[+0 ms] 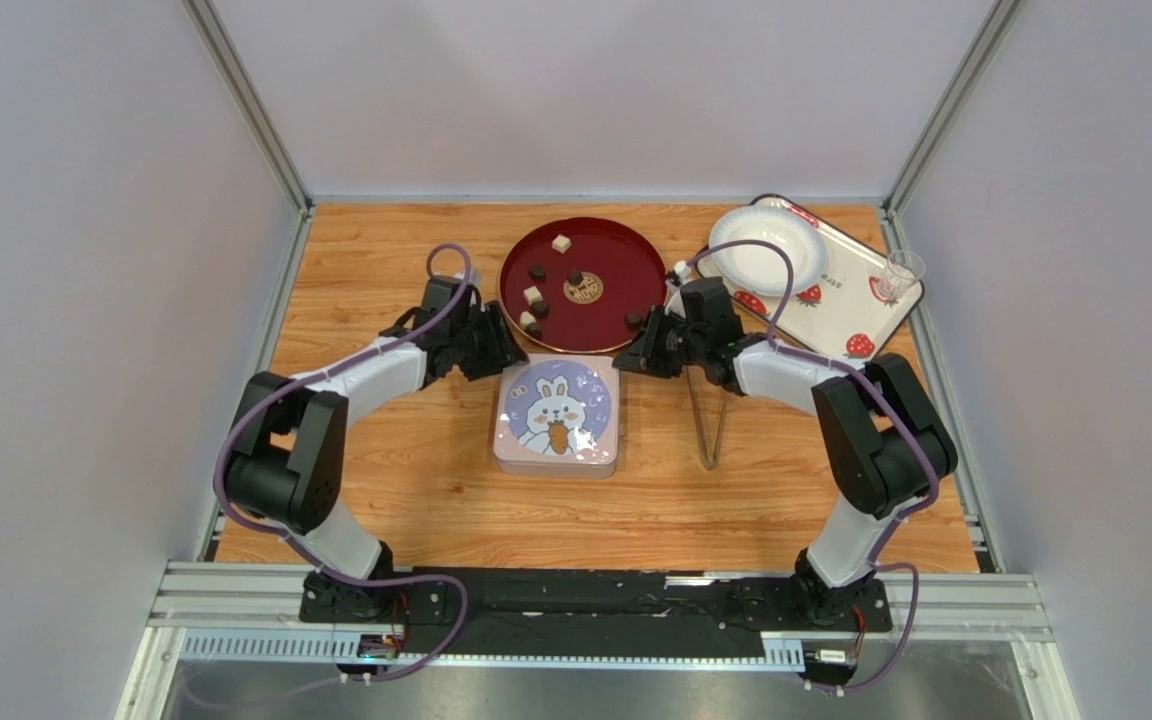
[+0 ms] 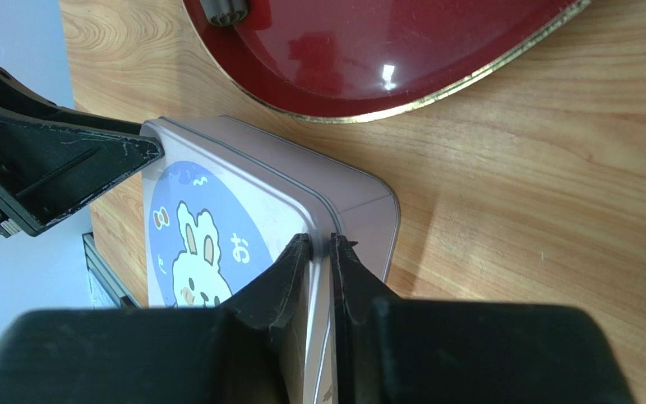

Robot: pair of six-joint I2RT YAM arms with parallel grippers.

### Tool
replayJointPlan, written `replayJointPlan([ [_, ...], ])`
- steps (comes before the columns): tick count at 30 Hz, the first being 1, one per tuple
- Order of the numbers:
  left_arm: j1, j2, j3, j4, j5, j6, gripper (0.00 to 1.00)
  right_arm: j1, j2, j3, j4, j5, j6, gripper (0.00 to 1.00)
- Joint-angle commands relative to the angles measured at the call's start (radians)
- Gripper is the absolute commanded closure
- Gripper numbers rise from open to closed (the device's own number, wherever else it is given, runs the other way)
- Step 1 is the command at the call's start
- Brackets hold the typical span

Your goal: Pack the chocolate

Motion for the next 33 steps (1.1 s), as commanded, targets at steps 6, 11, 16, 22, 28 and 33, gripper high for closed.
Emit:
replayJointPlan([
  [6, -0.034, -0.127, -0.134, -0.084, -0.016, -0.054, 0.49, 0.027, -0.091, -0.084, -0.124, 0.030, -0.041, 0.82],
  [11, -0.034, -0.294, -0.037, -0.205, -0.094, -0.023, 0.31, 0.030, -0.195, -0.034, -0.193, 0.053, -0.051, 0.63],
  [16, -0.042, -0.480, -0.085, -0.303, -0.084, -0.008, 0.23, 0.045, -0.379, -0.119, -0.239, 0.041, -0.006, 0.43],
  [22, -0.062, -0.668, -0.283, -0.337, 0.025, -0.043, 0.24, 0.162, -0.518, -0.293, -0.229, 0.024, 0.071, 0.40],
  [28, -0.065, -0.722, -0.385, -0.288, 0.053, -0.064, 0.27, 0.220, -0.543, -0.391, -0.140, 0.052, 0.153, 0.41],
  [33, -0.065, -0.658, -0.411, -0.212, 0.065, -0.078, 0.31, 0.222, -0.497, -0.394, -0.095, 0.041, 0.166, 0.43],
])
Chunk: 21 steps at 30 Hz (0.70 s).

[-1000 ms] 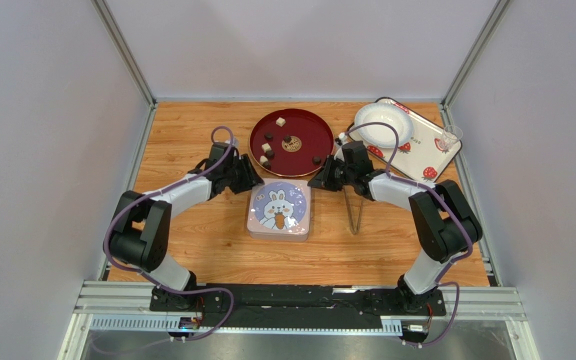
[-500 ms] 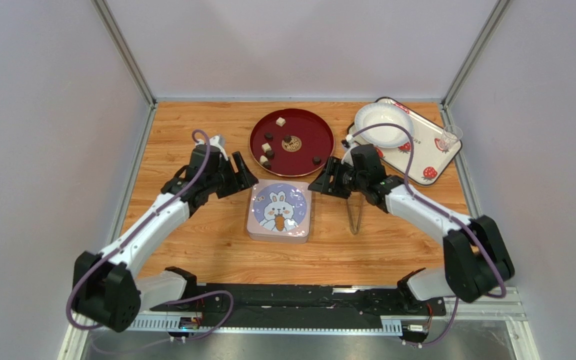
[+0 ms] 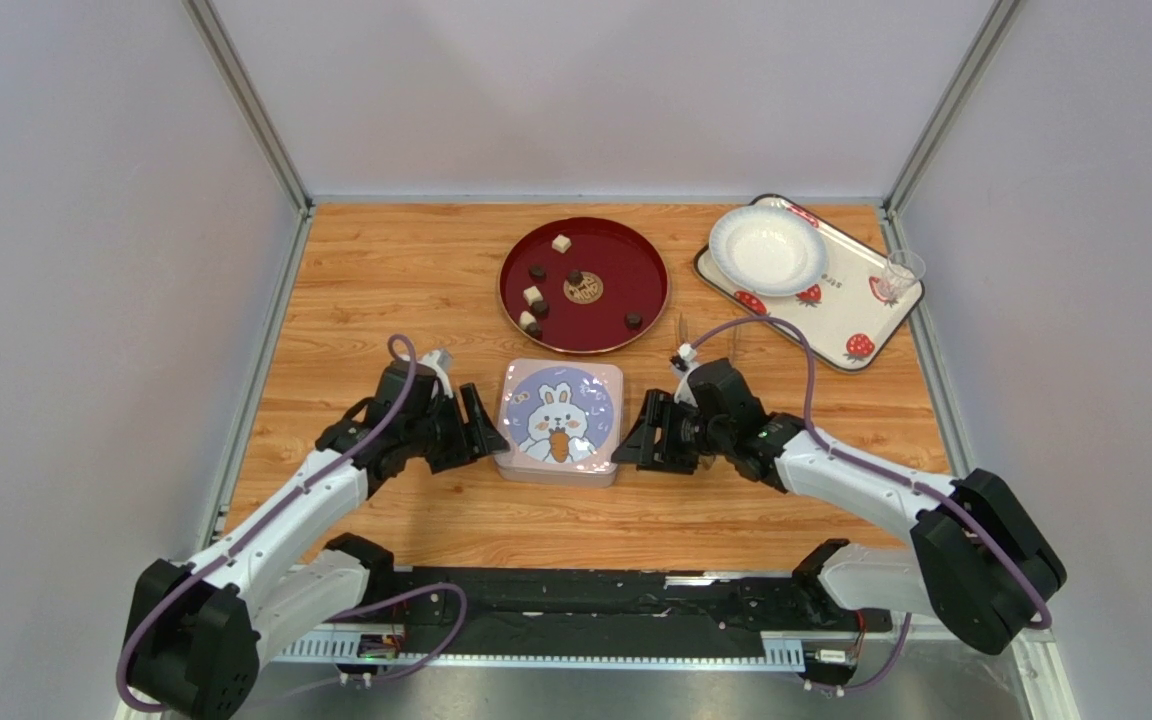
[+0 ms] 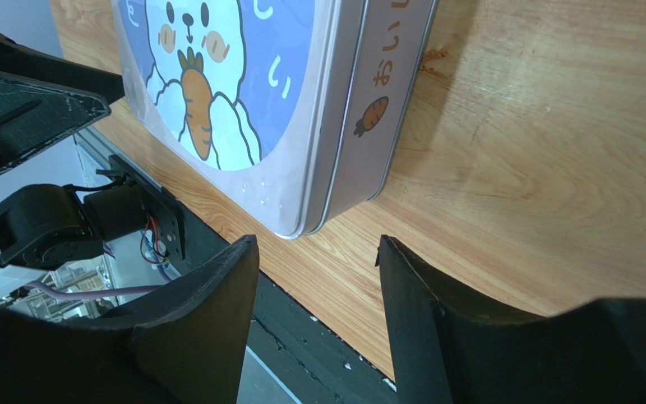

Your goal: Pack the chocolate

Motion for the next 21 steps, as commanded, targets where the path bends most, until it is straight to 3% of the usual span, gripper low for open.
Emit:
replayJointPlan([
  [1, -0.003, 0.034, -0.003, 0.098, 0.029, -0.023, 0.32, 0.001, 0.024, 0.003, 0.108, 0.001, 0.042, 0.44],
  [12, -0.003, 0.080, -0.026, 0.115, 0.005, -0.044, 0.42, 0.002, 0.138, -0.006, 0.177, -0.043, 0.059, 0.48],
  [17, -0.003, 0.124, -0.046, 0.109, 0.017, -0.050, 0.51, 0.001, 0.165, -0.032, 0.174, -0.062, 0.072, 0.53],
  [18, -0.003, 0.135, -0.050, 0.112, 0.018, -0.053, 0.59, 0.001, 0.168, -0.038, 0.171, -0.062, 0.070, 0.55],
  [21, -0.003, 0.161, -0.075, 0.125, 0.021, -0.070, 0.68, 0.001, 0.182, -0.046, 0.167, -0.055, 0.076, 0.61],
])
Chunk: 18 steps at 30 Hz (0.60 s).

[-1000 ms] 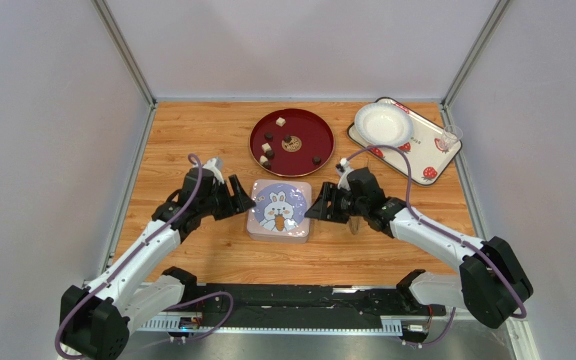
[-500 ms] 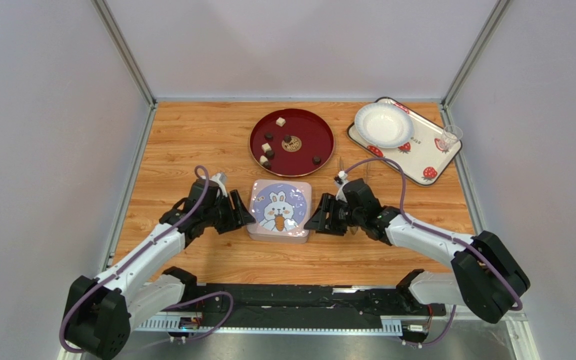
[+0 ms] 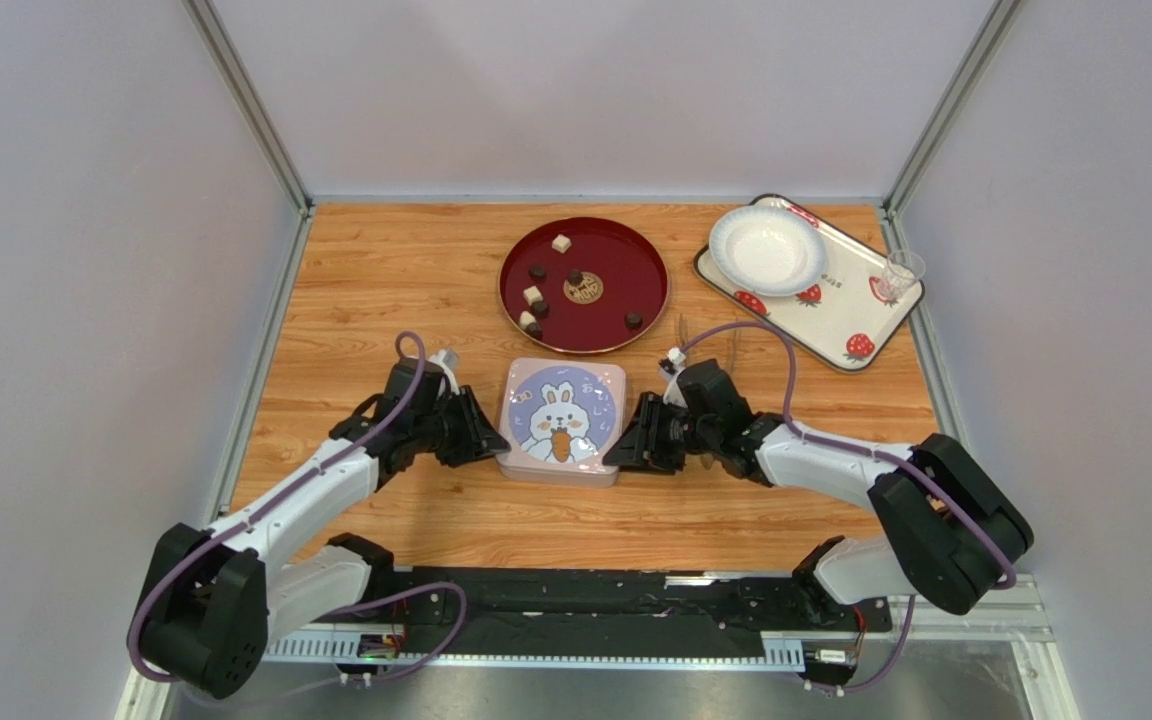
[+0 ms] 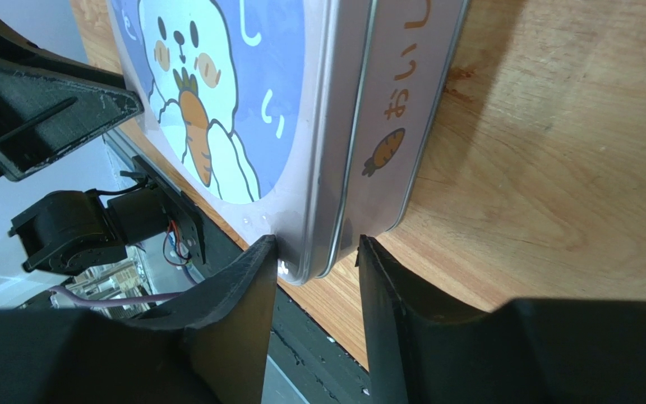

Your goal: Pack the chocolate

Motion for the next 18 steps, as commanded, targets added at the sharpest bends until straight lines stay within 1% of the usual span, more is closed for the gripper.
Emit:
replayJointPlan([
  [1, -0.003, 0.054, -0.054, -0.006, -0.021, -0.013, 0.69, -0.001, 0.036, -0.039, -0.014, 0.011, 0.008, 0.63],
  [2, -0.003, 0.057, -0.063, -0.006, -0.021, -0.018, 0.71, -0.001, 0.036, -0.042, -0.017, 0.014, 0.014, 0.65],
  [3, -0.003, 0.060, -0.066, -0.009, -0.024, -0.022, 0.74, -0.002, 0.039, -0.046, -0.019, 0.017, 0.018, 0.69],
  [4, -0.003, 0.060, -0.070, -0.016, -0.034, -0.024, 0.78, -0.005, 0.042, -0.059, -0.019, 0.024, 0.021, 0.70],
  [5, -0.003, 0.058, -0.078, -0.022, -0.038, -0.026, 0.79, -0.008, 0.044, -0.063, -0.019, 0.025, 0.024, 0.71],
  [8, -0.003, 0.043, -0.098, -0.025, -0.052, -0.042, 0.80, -0.020, 0.037, -0.088, -0.014, 0.030, 0.035, 0.74],
  [11, -0.003, 0.031, -0.087, -0.029, -0.052, -0.041, 0.80, -0.025, 0.022, -0.091, 0.001, 0.030, 0.034, 0.75],
  [12, -0.003, 0.028, -0.080, -0.032, -0.052, -0.036, 0.76, -0.025, -0.004, -0.088, 0.009, 0.031, 0.034, 0.74],
  [14, -0.003, -0.009, -0.055, -0.046, -0.064, -0.039, 0.71, -0.025, -0.041, -0.054, -0.006, 0.057, 0.009, 0.72],
  [16, -0.003, -0.067, -0.028, -0.066, -0.106, -0.039, 0.65, -0.031, -0.116, -0.013, -0.098, 0.120, -0.049, 0.66],
  [17, -0.002, -0.089, 0.010, -0.094, -0.128, -0.038, 0.62, -0.033, -0.142, 0.009, -0.133, 0.146, -0.070, 0.64],
  [18, 0.000, -0.110, 0.032, -0.112, -0.176, -0.027, 0.55, -0.037, -0.166, 0.056, -0.202, 0.169, -0.092, 0.58],
])
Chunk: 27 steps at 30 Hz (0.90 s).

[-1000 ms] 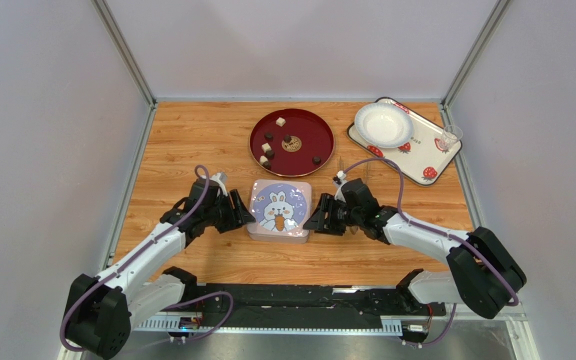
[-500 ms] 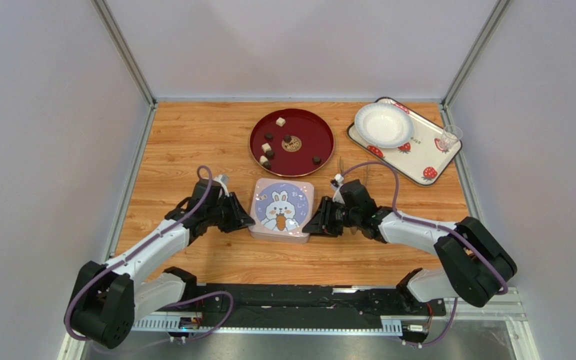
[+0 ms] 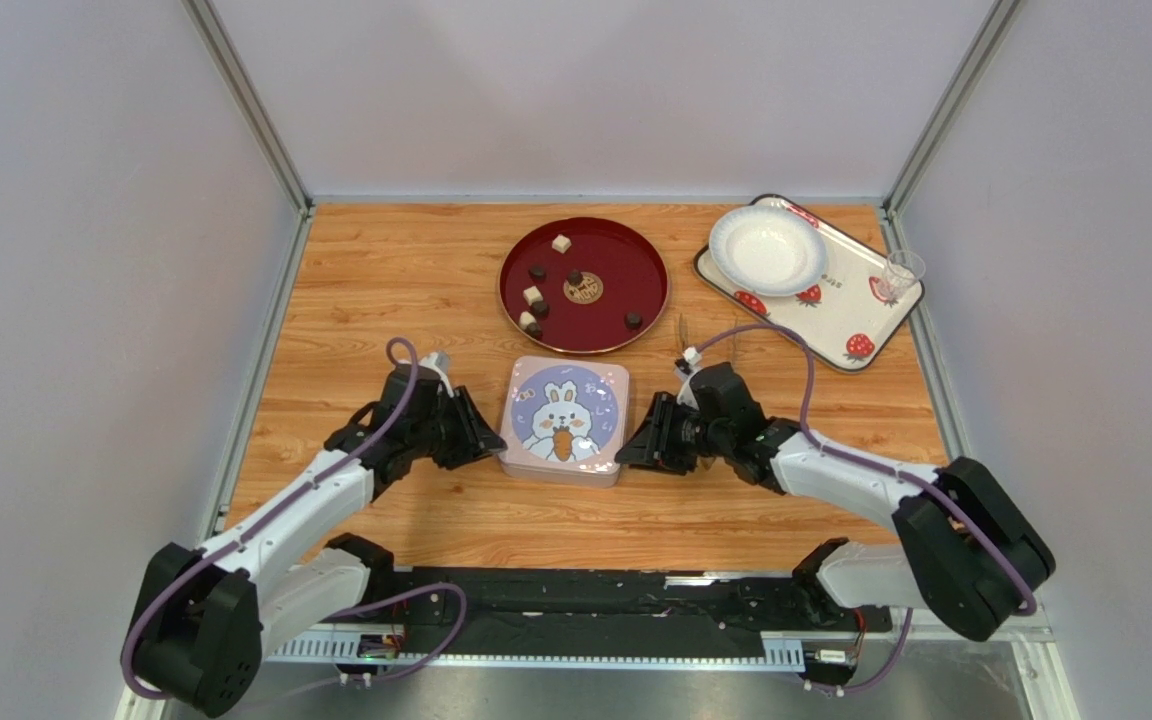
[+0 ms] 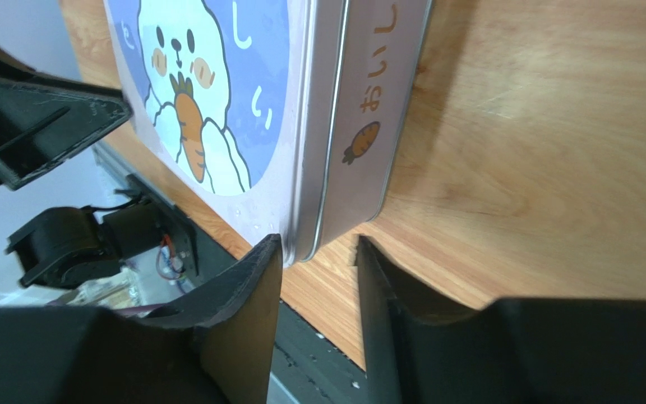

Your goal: Pack the chocolate

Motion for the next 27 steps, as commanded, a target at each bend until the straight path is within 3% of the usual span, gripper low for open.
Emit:
replayJointPlan([
  [1, 0.011, -0.097, 0.089, -0.165, -0.163, 0.035, 0.53, -0.031, -0.137, 0.117, -0.233, 0.192, -0.154, 0.54],
  [6, 0.093, -0.147, 0.310, -0.309, -0.243, 0.155, 0.36, -0.183, -0.232, 0.218, -0.402, 0.286, -0.261, 0.34],
  [11, 0.118, -0.197, 0.557, -0.473, -0.436, 0.295, 0.16, -0.310, -0.344, 0.350, -0.603, 0.473, -0.375, 0.13],
  [12, 0.118, -0.211, 0.582, -0.490, -0.494, 0.338, 0.09, -0.341, -0.364, 0.364, -0.626, 0.500, -0.405, 0.11],
  [15, 0.118, -0.262, 0.672, -0.547, -0.588, 0.433, 0.01, -0.384, -0.459, 0.408, -0.701, 0.598, -0.455, 0.05],
  [19, 0.118, -0.350, 0.784, -0.610, -0.677, 0.536, 0.01, -0.403, -0.589, 0.459, -0.769, 0.781, -0.517, 0.00],
  [27, 0.118, -0.548, 0.912, -0.616, -0.803, 0.654, 0.01, -0.401, -0.790, 0.615, -0.841, 0.919, -0.639, 0.00],
])
